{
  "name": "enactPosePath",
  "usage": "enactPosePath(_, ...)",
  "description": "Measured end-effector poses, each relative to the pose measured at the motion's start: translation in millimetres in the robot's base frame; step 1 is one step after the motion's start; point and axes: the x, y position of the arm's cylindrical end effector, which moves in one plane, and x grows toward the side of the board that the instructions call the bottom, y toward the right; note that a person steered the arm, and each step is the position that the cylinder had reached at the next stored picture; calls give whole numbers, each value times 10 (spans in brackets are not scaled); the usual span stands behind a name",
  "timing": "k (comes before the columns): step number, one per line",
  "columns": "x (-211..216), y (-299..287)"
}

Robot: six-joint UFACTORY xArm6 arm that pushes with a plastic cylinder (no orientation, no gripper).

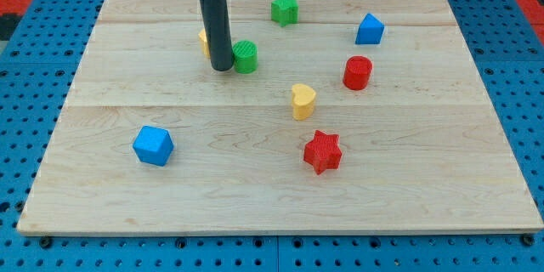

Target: Nudge the green circle to the top a bit

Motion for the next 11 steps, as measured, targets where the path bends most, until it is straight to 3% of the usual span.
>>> enactPosePath(1, 240, 47)
enactPosePath(2, 249, 608)
enactPosePath(7, 194, 519)
enactPosePath(8, 179, 726)
enactPosePath(9, 37, 666)
enactPosePath(11, -265, 1197)
